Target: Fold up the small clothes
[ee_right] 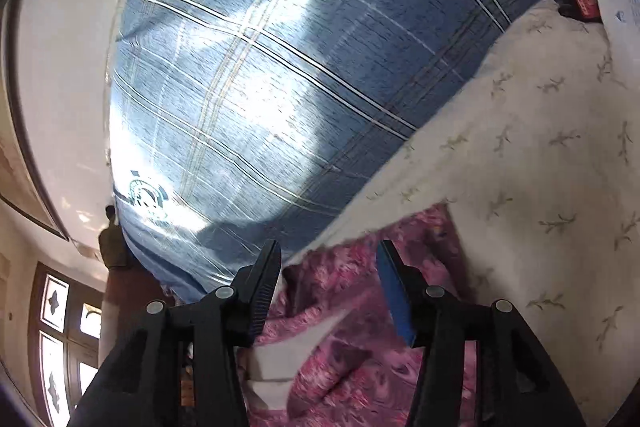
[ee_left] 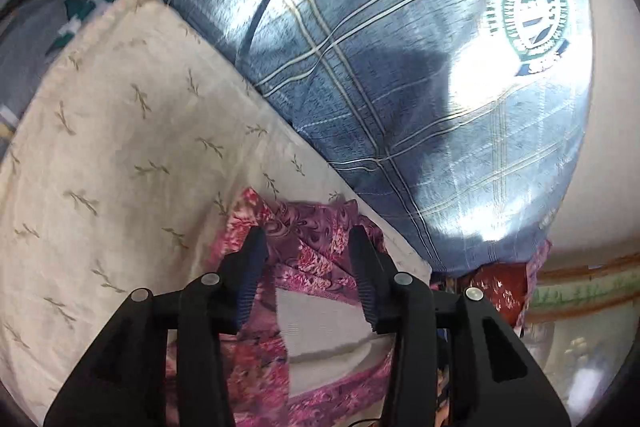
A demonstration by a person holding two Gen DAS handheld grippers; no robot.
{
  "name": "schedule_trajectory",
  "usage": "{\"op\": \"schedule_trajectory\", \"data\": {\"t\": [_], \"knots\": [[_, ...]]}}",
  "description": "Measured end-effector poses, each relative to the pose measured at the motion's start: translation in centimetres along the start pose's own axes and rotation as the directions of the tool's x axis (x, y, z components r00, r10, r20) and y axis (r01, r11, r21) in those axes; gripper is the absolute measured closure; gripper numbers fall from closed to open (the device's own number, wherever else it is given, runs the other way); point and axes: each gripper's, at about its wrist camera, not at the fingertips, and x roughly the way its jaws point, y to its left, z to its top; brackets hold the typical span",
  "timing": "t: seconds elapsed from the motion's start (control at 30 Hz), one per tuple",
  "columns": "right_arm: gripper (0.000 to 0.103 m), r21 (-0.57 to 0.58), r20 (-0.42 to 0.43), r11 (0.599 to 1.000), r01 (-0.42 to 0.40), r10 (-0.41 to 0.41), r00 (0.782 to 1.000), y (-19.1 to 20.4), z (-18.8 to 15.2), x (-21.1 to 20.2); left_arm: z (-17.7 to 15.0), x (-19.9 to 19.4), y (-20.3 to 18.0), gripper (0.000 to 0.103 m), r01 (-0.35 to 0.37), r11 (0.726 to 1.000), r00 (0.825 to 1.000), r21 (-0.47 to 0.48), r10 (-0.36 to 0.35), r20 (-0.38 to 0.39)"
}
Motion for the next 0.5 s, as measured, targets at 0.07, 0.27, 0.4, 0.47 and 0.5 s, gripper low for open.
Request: {"op": "schedule_trajectory", "data": {"t": [0.07,0.27,0.4,0.47,0.5], "knots": [[0.05,-0.083,-0.004,0.994,0.074,-0.074,0.997,0.0,-1.0,-0.4,-0.7,-1.1,-0.3,0.052,0.0,0.995,1.0,0.103,0.003,-0.029],[0.05,-0.341,-0.005,0.906,0.25,-0.267,0.964,0.6,-3.2,0.3,-5.8,-0.7,-2.3,0.043,-0.022,0.932,0.982,0.361,0.088,-0.167],[0.047,-0.415,-0.009,0.862,0.291,-0.324,0.946,1.0,-3.3,1.9,-7.9,1.2,-4.5,0.042,-0.066,0.882,0.964,0.466,0.178,-0.199],[0.047,-0.419,-0.024,0.854,0.309,-0.351,0.936,0.7,-3.0,3.3,-8.0,2.4,-4.5,0.042,-0.089,0.882,0.951,0.462,0.214,-0.224],[0.046,-0.417,-0.029,0.853,0.313,-0.357,0.934,0.6,-2.9,3.7,-8.0,3.0,-4.4,0.042,-0.109,0.883,0.942,0.457,0.238,-0.235]]}}
